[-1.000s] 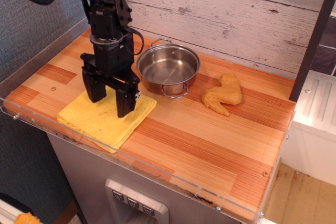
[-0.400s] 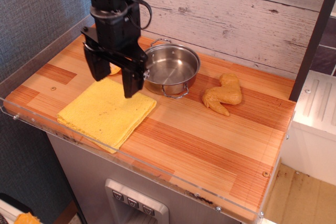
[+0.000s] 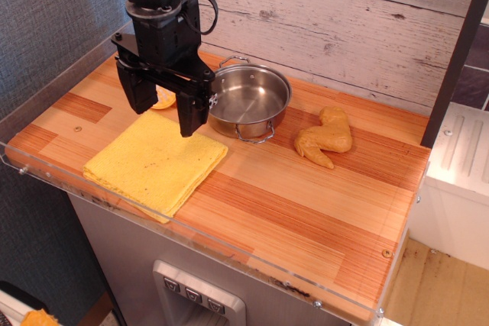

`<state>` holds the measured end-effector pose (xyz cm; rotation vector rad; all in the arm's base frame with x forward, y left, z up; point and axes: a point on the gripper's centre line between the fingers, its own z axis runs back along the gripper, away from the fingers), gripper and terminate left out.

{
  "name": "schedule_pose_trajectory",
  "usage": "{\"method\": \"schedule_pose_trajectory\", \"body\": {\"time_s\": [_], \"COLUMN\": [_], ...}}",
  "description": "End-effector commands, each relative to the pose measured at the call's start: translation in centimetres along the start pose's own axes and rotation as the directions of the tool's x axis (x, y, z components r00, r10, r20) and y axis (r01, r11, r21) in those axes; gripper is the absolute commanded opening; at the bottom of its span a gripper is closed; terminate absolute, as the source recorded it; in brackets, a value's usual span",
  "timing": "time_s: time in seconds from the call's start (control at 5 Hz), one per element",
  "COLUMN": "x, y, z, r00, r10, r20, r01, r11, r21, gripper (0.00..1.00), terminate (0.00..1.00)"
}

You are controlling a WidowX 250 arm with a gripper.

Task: Move the yellow cloth to in front of the metal pan

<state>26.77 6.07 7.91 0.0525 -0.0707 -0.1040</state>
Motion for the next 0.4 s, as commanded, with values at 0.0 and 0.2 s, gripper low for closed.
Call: {"method": "schedule_pose_trajectory", "body": {"time_s": [0.0,0.2], "x": [0.34,0.34], "y": [0.50,0.50], "z": [1.17,1.17], "r00": [0.998,0.998], "r10": [-0.056,-0.056], "r20": [0.003,0.003], "r01": [0.056,0.056], "r11": [0.998,0.998], "r21": [-0.031,-0.031], "gripper": [1.00,1.00], "terminate": [0.00,1.00]}}
